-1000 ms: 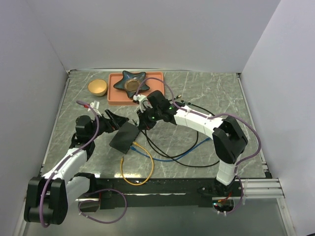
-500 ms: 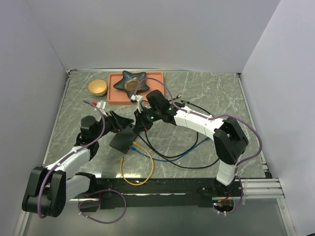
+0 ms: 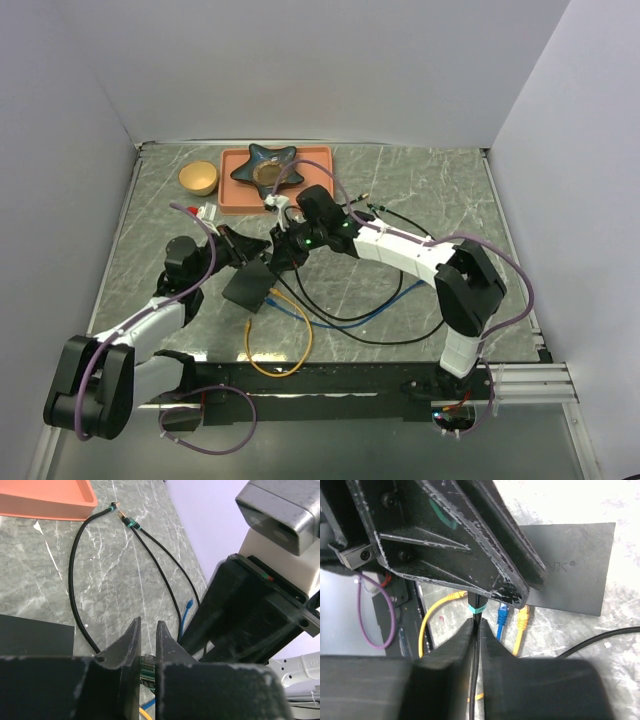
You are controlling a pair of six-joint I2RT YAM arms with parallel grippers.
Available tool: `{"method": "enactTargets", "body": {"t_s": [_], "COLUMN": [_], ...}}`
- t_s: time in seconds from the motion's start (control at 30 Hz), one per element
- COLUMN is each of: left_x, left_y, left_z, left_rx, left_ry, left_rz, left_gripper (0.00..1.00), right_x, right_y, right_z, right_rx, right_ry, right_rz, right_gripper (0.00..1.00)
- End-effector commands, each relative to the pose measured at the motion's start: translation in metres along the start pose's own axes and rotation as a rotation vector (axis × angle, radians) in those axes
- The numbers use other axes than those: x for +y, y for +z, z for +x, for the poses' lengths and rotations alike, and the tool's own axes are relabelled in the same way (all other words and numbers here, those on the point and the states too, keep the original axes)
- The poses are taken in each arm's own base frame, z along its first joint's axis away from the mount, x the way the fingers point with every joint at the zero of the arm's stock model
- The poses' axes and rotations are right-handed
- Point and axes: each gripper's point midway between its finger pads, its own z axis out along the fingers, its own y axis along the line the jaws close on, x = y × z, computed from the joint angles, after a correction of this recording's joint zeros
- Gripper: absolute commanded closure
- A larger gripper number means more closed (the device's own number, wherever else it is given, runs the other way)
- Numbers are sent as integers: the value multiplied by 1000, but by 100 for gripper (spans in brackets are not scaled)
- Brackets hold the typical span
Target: Insert the plug into the switch port
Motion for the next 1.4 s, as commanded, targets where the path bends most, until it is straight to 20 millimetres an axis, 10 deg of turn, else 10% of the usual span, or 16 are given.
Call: {"method": "enactTargets", "body": {"t_s": [0.0,0.13,0.43,1.37], "left_x": [-17,-27,-58,-77], "left_y": [-3,-9,-26,-37], "left_z": [-13,-17,-29,-39], "left_rx": [-48,-77,-150,-190], "left_ry": [92,133,184,192], "left_rz": [56,86,171,187], "left_gripper": [99,99,99,99], "right_x": [19,21,42,68], "right_y": [-28,-44,-58,-29], "right_z": [-39,-49,-51,-76], "right_rx": [-158,-235,-320,-404], "right_ry": [-71,-34,38,121], "right_rz": [7,-41,-287,-376], "right_gripper": [56,27,19,61]}}
